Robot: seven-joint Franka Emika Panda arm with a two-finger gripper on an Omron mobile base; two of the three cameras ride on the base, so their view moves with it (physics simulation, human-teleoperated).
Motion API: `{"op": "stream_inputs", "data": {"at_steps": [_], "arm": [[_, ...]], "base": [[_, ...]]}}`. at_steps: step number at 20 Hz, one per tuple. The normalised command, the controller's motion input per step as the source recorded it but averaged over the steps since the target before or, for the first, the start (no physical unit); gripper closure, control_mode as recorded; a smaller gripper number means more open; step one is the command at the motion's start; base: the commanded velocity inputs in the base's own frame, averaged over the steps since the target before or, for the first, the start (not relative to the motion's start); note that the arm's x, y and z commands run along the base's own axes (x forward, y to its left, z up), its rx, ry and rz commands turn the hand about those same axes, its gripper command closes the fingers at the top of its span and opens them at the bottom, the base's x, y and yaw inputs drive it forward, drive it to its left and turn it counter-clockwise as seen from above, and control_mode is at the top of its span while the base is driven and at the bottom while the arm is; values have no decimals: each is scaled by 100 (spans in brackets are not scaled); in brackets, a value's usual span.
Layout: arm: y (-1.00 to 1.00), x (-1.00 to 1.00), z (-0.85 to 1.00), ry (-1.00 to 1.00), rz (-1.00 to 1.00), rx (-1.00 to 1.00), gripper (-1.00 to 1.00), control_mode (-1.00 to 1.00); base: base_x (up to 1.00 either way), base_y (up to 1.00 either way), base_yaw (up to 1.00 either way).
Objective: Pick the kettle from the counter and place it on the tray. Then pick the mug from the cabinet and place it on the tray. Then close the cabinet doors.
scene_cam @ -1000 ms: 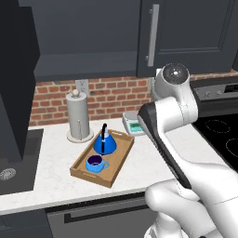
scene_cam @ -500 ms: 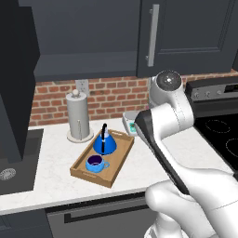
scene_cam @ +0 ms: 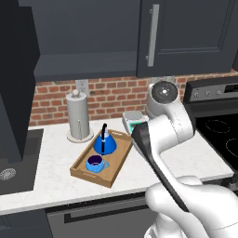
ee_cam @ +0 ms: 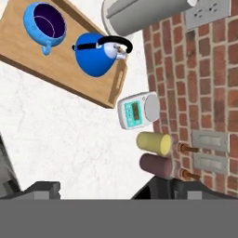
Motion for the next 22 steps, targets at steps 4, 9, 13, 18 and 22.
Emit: {"op": "stream_inputs", "data": {"at_steps": [4,9,13,18,22], "arm": [[54,-8,-4,-8,0,-19,-100,-100],[36,8,-34,-28,0,-17,-100,-100],[18,31,-28,-41,-5,-16,-100,-100],[1,14,-2,-25,-13,-13,-100,-100],[16,0,23,-23,-13,-14,-100,-100]], "base": [[0,0,0],[0,0,0],[0,0,0],[0,0,0],[0,0,0]]}}
